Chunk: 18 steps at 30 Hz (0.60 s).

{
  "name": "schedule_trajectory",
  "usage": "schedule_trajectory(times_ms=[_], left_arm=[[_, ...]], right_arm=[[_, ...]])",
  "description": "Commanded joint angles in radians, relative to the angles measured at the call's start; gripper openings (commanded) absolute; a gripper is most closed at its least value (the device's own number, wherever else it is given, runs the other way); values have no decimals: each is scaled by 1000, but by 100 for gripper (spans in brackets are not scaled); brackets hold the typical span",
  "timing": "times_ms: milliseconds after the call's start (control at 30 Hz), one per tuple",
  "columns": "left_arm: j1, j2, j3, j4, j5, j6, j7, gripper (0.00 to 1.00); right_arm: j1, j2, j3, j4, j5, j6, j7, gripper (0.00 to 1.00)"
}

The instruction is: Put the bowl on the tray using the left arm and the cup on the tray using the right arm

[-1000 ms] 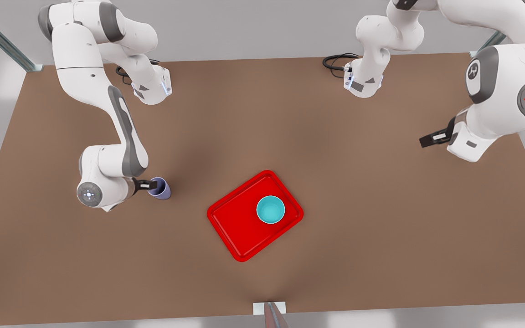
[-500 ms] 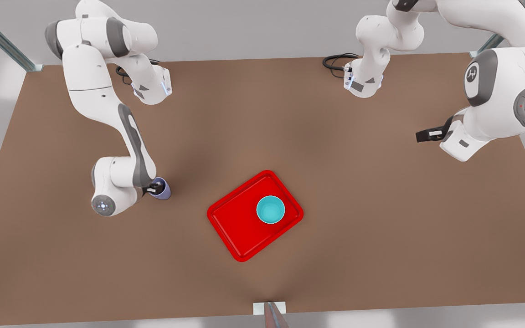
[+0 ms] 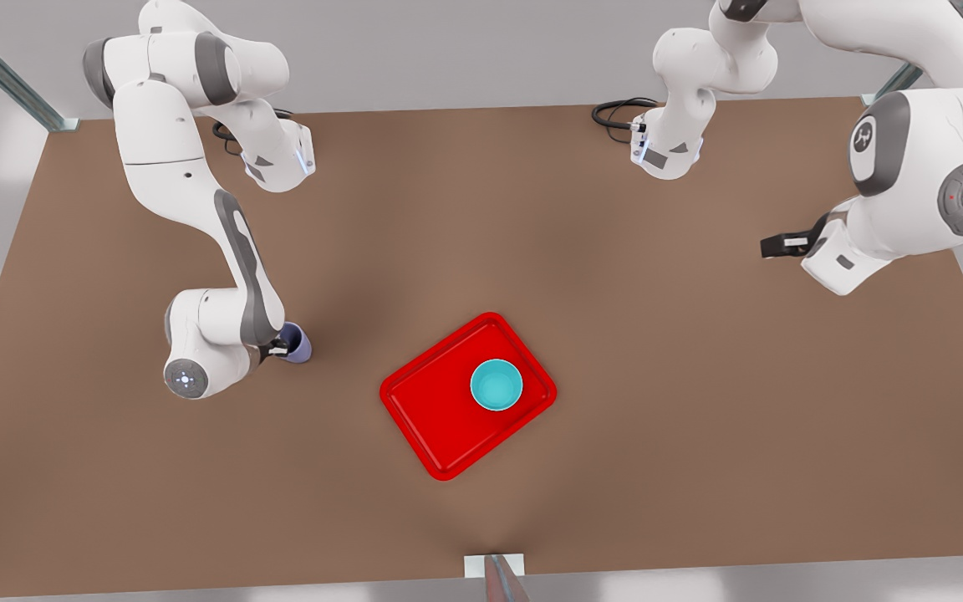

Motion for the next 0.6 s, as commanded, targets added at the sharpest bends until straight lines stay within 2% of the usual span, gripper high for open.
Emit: schedule_trajectory(times_ms=[0, 233, 267, 367, 400, 567], left_arm=[[2, -1, 0, 0, 2, 1, 43, 100], [9, -1, 3, 3, 5, 10, 45, 100], [9, 1, 3, 3, 5, 10, 45, 100], [3, -1, 3, 13, 5, 10, -35, 100], [5, -1, 3, 13, 5, 8, -35, 100], [8, -4, 5, 13, 9, -108, -32, 100]], right_arm=[[0, -3, 1, 1, -4, -18, 23, 21], [23, -12, -1, 144, -4, -142, 23, 21], [61, -13, -19, 185, -2, -151, 23, 21], [267, -10, -181, 295, 119, -182, 23, 21], [310, 0, -209, 334, 166, -177, 31, 21], [336, 204, -208, 610, 361, -138, 31, 21]])
